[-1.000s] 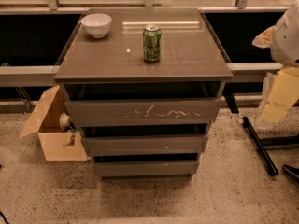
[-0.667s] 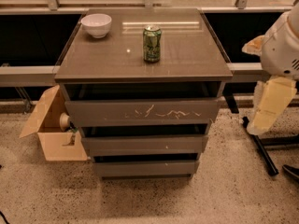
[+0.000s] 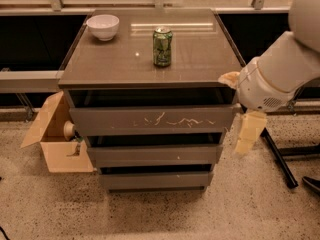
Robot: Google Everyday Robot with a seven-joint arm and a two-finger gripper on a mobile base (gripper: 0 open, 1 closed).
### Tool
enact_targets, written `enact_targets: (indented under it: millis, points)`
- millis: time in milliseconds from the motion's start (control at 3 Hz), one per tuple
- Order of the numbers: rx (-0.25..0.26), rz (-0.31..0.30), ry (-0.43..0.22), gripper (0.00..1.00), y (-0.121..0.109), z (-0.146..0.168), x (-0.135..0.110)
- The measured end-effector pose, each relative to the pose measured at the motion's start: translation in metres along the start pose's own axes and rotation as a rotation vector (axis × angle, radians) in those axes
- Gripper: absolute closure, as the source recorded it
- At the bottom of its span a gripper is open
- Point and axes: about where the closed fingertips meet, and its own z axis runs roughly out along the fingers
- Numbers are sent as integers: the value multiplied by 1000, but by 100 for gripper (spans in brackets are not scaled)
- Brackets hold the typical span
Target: Open top drawer
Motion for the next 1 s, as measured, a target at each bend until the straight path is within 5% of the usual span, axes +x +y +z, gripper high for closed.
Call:
enact_targets:
  millis: [333, 667, 1000]
  points:
    - [-62, -8, -65, 0, -9, 58, 6]
    - [-63, -11, -60, 0, -9, 60, 7]
    - [-72, -55, 5, 0, -19, 95, 22]
